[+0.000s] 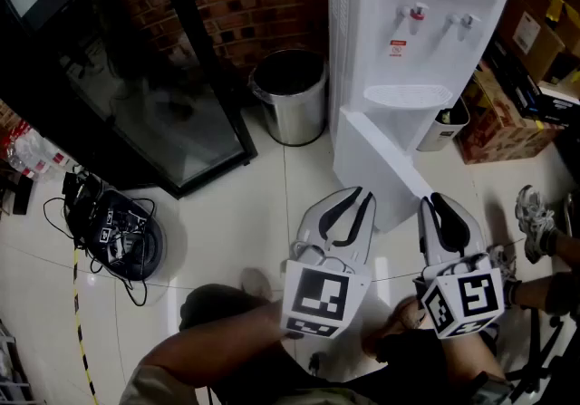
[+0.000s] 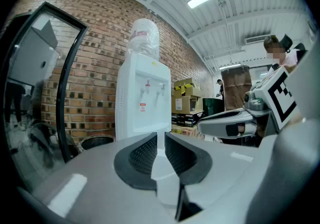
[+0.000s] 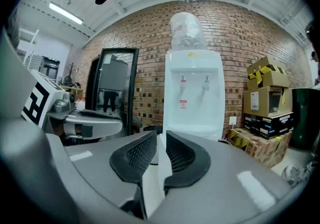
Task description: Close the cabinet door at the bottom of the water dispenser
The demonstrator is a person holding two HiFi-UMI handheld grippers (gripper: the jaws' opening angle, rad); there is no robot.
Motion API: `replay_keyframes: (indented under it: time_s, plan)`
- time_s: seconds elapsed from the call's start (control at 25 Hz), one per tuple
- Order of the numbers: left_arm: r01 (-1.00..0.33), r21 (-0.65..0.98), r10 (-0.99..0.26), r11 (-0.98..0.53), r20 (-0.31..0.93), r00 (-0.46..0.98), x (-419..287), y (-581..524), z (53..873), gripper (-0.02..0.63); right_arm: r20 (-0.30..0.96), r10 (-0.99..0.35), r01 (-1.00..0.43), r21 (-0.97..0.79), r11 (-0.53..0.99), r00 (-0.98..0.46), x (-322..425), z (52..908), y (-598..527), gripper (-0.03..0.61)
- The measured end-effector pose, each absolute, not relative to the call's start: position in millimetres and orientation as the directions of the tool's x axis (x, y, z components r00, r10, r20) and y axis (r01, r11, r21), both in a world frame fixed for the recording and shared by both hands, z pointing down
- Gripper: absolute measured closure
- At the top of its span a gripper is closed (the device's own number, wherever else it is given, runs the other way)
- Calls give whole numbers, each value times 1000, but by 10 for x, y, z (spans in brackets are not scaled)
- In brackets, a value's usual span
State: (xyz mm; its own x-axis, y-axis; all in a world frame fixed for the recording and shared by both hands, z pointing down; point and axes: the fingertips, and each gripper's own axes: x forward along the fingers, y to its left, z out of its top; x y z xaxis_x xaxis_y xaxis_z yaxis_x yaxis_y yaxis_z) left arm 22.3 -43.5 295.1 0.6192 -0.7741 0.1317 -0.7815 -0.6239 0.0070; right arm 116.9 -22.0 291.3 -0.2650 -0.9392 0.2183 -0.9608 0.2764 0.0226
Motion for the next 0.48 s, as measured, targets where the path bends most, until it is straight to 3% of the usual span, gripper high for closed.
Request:
replay_keyframes:
  time_s: [0.48]
  plan:
    - [-781, 35, -769, -623, 151, 621, 375, -813, 3073, 571, 320, -907, -946, 84, 314, -273, 1192, 3237, -569, 499]
